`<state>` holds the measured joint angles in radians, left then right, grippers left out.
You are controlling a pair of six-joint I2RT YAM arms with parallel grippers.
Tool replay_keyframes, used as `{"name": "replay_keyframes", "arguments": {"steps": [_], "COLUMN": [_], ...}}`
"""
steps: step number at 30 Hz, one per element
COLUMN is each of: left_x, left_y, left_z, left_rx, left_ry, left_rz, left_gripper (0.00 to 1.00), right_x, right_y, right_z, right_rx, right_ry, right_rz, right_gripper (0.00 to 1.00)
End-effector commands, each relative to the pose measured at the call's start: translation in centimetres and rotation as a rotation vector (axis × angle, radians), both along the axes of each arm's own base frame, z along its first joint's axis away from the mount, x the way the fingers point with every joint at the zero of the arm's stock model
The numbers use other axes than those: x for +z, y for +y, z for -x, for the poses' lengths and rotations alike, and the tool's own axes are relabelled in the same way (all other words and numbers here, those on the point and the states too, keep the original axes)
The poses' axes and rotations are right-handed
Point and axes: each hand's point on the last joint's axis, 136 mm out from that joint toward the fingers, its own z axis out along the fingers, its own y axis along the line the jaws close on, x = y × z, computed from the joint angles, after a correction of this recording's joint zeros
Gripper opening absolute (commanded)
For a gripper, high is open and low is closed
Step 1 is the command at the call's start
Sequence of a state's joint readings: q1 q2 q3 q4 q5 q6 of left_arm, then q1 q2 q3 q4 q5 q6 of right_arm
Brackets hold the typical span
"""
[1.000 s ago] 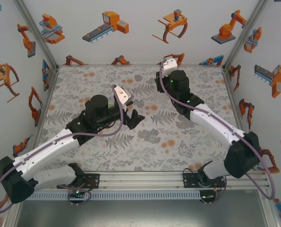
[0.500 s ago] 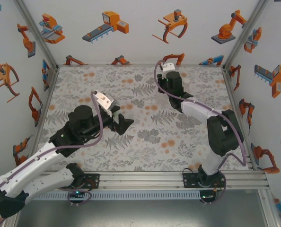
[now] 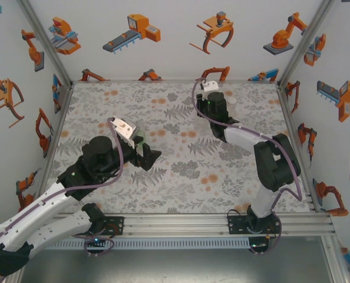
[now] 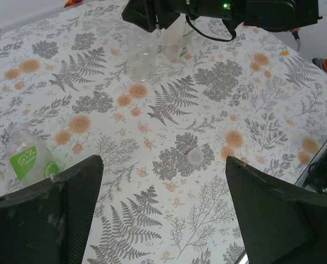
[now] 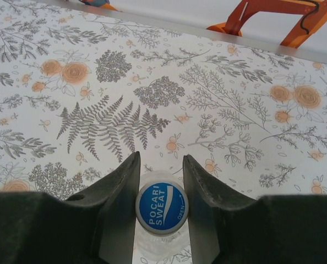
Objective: Screw on the bottle caps
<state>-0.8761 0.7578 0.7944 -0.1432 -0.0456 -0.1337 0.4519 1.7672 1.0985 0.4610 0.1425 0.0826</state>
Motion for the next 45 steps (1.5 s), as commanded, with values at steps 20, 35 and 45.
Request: {"name": "replay_keyframes", "arguments": {"steps": [20, 35, 45], "left_x": [-4.4, -13.8, -19.5], "left_y": [2.6, 3.7, 7.0], "left_z": [-6.1, -13.0, -17.4], "left_rx": [0.36, 0.374, 0.468], "left_ry": [0.233, 0.608, 0.698], "left_rz": [-0.156, -0.269, -0.436], "left_gripper": [0.86, 0.86, 0.85], "right_x": [8.2, 12.5, 12.9], "right_y": [0.0, -3.9, -8.3], "right_z": [1.4, 9.6, 16.3], "right_rx": [0.046, 0.045, -0.02], "right_ry": [-0.092, -0.077, -0.065], "right_rz": [-0.075, -0.076, -0.061], "right_gripper": [0.53, 0.54, 0.53]}}
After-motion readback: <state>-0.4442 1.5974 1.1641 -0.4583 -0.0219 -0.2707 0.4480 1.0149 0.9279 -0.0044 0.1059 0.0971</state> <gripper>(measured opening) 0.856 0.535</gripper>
